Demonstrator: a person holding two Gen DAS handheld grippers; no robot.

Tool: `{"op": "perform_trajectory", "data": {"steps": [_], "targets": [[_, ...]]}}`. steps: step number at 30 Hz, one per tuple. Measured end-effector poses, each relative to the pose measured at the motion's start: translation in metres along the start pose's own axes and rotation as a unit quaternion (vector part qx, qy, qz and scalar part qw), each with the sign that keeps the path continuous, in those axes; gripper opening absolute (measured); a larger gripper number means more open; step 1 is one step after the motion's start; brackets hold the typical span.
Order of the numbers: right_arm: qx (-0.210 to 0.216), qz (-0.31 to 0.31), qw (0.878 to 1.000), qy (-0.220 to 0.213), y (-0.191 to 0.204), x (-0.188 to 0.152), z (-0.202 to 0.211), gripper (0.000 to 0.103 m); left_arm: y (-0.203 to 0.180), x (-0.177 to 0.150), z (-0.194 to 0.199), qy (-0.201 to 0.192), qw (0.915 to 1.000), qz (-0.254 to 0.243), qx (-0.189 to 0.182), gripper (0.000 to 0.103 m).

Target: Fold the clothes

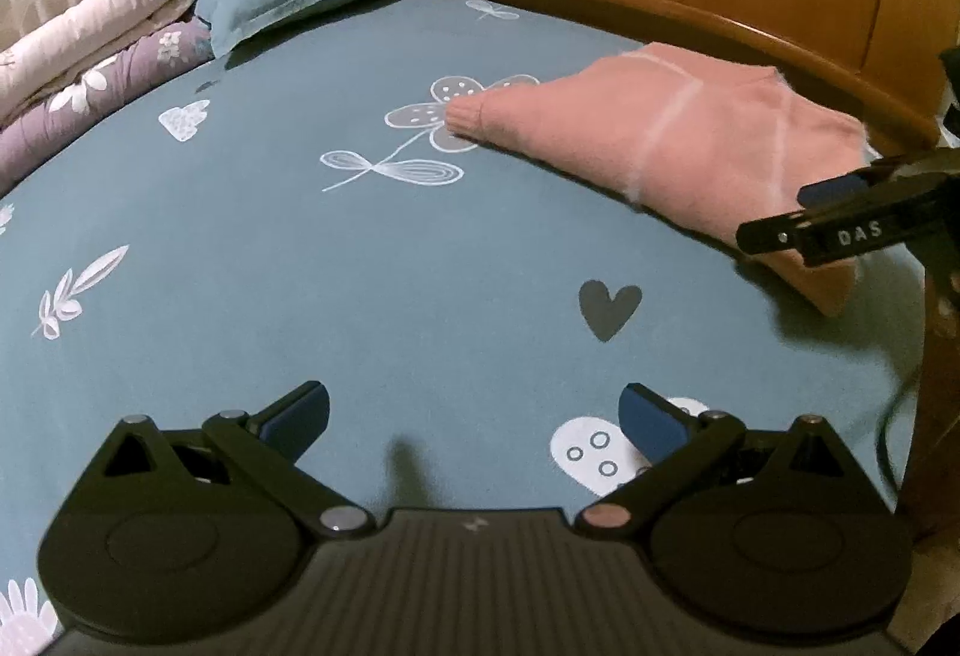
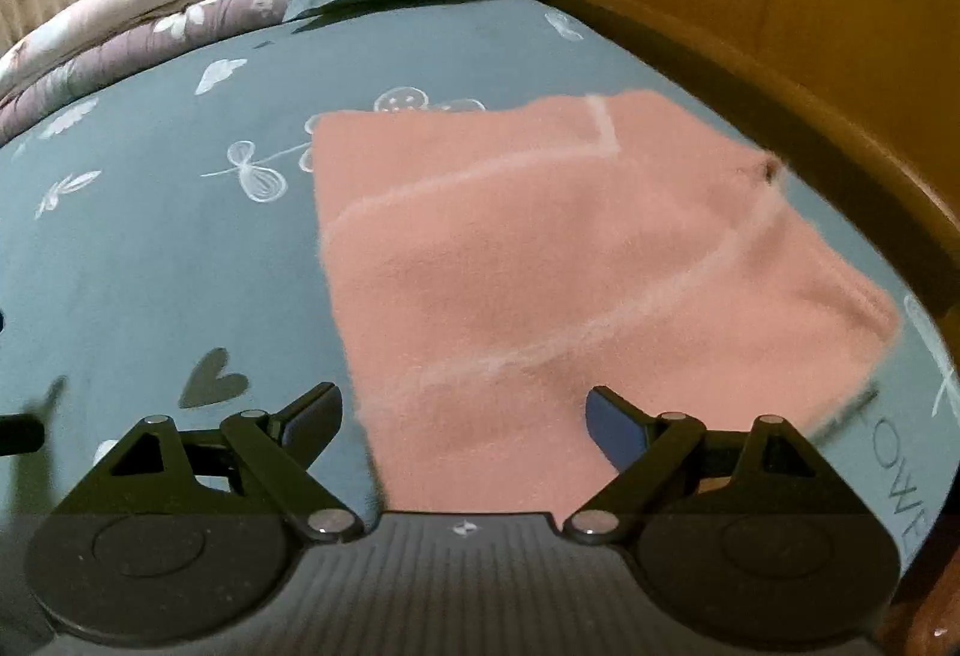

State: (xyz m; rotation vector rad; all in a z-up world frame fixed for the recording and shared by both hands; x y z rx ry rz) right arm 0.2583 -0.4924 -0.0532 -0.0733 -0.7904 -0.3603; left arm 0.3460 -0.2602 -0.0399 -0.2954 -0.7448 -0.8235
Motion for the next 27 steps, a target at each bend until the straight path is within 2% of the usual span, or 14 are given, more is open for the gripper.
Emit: {"op": "perform_trajectory", "data": {"steps": [4,7,9,21,27], "targets": [[0.014,-0.042,0.999,-0.009,-0.003,-0.003,0.023,0.092,-0.001,0.007,0.006,-0.017,0.9998,-0.007,-0.001,0.102],[0.018,-0.059,0.998,0.002,-0.002,-0.012,0.026,0.095,-0.003,0.011,0.007,-0.025,0.9995,-0.017,0.009,0.102],[0.006,-0.068,0.998,0.017,-0.002,-0.018,0.021,0.095,-0.002,0.012,0.009,-0.029,0.9994,-0.018,0.001,0.102],[-0.015,-0.098,0.995,0.01,0.013,-0.016,0.043,0.096,0.003,0.012,0.02,-0.048,0.9975,-0.027,-0.044,0.102],[-0.03,-0.102,0.994,0.001,0.03,-0.022,0.058,0.096,0.013,0.009,0.029,-0.054,0.9972,-0.03,-0.041,0.102]]}}
Point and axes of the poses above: each gripper's, at about its wrist camera, not at the fingertips, and z roughly against the way its jaws point, y to its left, x to its top, the point moved 2 cm from there along -z, roughly the way its jaws point, and after that the axes turned 3 degrees about -y, right-handed, at the moved point
